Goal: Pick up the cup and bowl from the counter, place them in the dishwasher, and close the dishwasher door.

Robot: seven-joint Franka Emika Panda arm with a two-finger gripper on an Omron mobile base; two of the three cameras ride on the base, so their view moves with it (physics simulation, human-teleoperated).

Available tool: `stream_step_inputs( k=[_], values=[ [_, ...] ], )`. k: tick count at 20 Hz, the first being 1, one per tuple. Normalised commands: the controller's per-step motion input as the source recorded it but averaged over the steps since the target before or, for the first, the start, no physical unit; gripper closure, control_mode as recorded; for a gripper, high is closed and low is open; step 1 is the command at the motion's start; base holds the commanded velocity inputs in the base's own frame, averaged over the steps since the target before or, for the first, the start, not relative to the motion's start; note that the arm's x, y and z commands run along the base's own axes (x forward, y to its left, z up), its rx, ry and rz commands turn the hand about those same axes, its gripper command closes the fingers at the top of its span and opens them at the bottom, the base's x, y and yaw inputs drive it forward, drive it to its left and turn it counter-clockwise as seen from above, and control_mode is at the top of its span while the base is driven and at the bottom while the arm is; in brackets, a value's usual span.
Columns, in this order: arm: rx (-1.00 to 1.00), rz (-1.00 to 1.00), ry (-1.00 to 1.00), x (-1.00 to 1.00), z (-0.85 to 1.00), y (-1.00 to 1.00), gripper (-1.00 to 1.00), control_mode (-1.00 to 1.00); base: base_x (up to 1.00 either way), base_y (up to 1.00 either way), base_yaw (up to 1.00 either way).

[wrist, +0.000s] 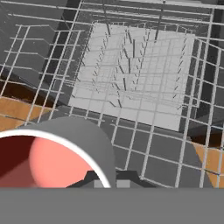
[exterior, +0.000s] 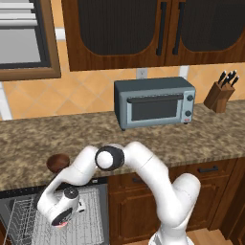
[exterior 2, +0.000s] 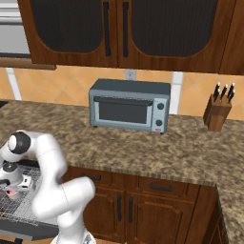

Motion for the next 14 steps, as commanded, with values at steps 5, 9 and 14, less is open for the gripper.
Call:
stream_step_inputs(
  k=[5,9,14],
  values=[
    [-0.01,-0.05,-0.14,0.02,-0.58,0.22,1.00,-1.00,0.00,0.00,0.00],
    [0.00,-0.05,-0.11,0.05,-0.46,0.13,1.00,-1.00,0.00,0.00,0.00],
    [0.00,-0.04,0.00,0.05,-0.40,0.08,1.00,-1.00,0.00,0.00,0.00]
  ],
)
